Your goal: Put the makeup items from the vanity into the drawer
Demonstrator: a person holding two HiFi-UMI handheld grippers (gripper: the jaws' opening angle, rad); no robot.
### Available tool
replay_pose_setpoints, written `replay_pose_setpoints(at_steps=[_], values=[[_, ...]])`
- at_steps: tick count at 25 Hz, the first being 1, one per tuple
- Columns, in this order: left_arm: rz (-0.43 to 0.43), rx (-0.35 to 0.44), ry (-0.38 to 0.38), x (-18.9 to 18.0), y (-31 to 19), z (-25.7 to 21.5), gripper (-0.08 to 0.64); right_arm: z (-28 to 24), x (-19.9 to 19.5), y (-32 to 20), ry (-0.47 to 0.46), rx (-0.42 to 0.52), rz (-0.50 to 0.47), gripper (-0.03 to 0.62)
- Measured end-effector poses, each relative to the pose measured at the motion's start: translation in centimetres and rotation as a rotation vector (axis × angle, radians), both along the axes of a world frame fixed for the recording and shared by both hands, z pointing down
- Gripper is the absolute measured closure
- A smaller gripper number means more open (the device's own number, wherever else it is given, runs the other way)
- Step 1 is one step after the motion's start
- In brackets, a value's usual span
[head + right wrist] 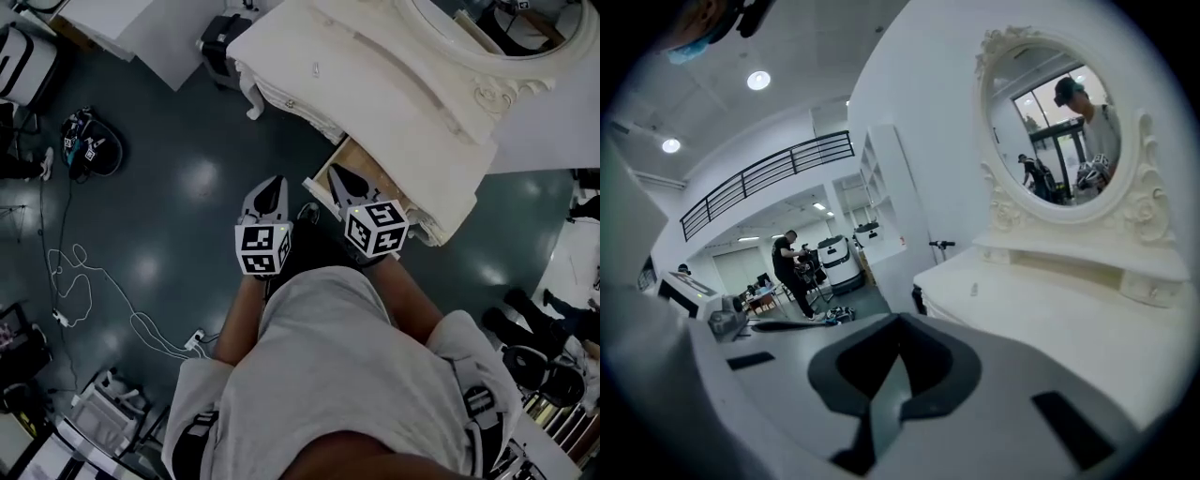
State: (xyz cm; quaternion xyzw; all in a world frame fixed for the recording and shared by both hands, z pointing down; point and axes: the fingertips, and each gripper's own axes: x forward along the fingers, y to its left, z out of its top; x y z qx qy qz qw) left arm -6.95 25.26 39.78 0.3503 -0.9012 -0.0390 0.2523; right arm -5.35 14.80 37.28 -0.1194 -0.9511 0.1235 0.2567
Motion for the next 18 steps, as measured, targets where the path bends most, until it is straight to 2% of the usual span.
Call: replay_pose_setpoints(at_steps=[6, 11, 18], values=[[0.077, -0.015, -0.021, -5.0, -3.6, -0.8, 0.552, 0.6, -4.5, -2.5, 0.008, -0.005, -0.004, 0.577], [0.150, -0.089, -0.056, -9.1, -6.2, -0.9, 0.552, 0.3, -6.7, -5.1, -0.016, -0.026, 0.018, 0.577], [0.293, -0.161, -0.075, -11.5, -11.0, 0.0, 0.552, 1.5, -7.1, -8.3, 0.007, -0.026, 0.092, 0.577]])
